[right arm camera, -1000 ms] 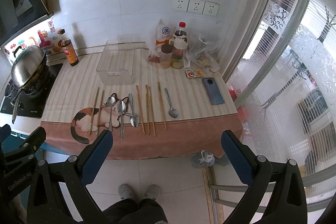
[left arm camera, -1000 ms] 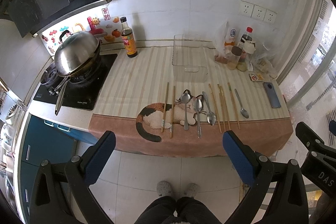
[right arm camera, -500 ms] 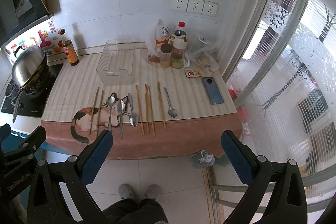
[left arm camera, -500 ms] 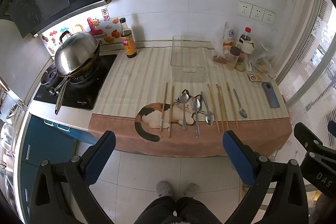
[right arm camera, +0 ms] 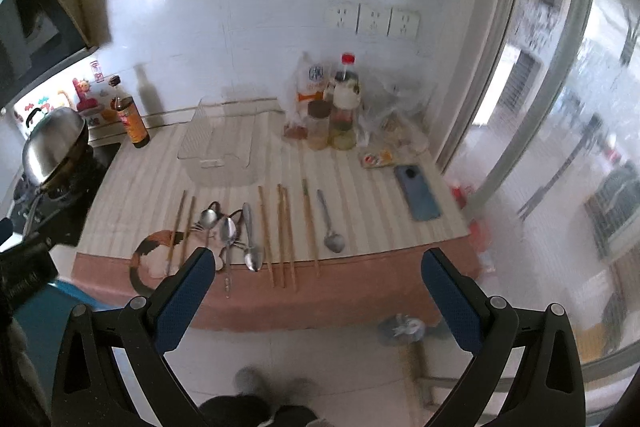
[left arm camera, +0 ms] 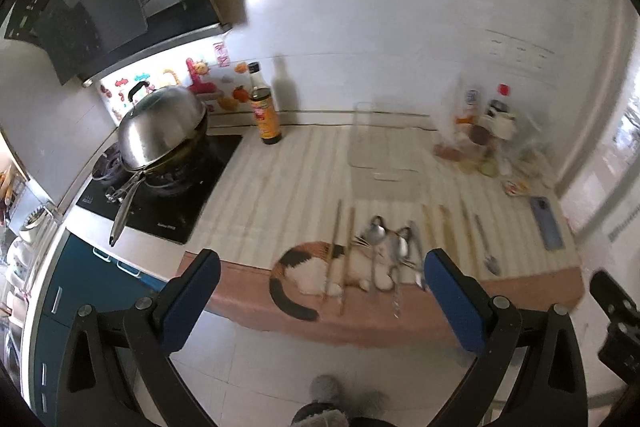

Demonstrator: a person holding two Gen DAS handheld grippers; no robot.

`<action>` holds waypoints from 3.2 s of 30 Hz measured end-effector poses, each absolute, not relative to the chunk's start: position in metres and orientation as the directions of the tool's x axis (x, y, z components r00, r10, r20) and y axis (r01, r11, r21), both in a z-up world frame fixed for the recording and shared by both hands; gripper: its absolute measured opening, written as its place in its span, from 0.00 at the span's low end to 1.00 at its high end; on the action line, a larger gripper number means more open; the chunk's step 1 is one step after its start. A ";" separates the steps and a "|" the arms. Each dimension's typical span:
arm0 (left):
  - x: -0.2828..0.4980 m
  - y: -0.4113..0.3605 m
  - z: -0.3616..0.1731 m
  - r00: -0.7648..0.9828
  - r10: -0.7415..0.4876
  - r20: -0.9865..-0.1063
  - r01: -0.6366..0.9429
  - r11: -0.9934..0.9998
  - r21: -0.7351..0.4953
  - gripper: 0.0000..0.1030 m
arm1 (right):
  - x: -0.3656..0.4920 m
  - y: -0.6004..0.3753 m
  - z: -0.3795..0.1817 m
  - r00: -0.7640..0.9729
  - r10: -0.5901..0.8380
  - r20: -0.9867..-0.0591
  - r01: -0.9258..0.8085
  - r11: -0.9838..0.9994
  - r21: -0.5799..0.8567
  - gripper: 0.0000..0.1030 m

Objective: Organize utensils
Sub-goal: 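Grasp a wooden chopstick with the left tool while the right tool grasps another chopstick, then lift and carry both held chopsticks over the clear plastic box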

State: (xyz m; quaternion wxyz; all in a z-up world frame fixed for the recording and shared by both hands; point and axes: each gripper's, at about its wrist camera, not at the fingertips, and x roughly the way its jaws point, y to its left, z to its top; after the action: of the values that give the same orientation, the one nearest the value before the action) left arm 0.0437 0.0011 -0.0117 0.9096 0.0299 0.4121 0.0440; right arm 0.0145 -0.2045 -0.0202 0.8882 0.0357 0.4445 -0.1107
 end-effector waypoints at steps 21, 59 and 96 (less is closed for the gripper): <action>0.248 0.048 -0.273 0.122 0.036 -0.992 0.012 0.999 0.037 0.71 | 0.198 -0.220 -0.257 0.202 -0.010 -0.979 0.301 0.952 0.053 0.38; 0.298 0.048 -0.302 0.007 0.015 -1.000 0.115 0.993 0.016 0.08 | 0.253 -0.222 -0.363 -0.107 -0.004 -0.994 0.387 0.921 -0.045 0.08; 0.496 -0.028 -0.111 0.190 -0.321 -0.928 -0.019 0.944 -0.330 0.04 | 0.474 -0.183 -0.211 0.262 0.309 -0.914 0.119 0.930 0.348 0.07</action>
State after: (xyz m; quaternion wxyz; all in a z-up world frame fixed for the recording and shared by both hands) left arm 0.4956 -0.0280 -0.1111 0.7595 -0.1351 0.6286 -0.0992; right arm 0.4744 -0.1830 -0.2110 0.7744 0.1771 0.6043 0.0611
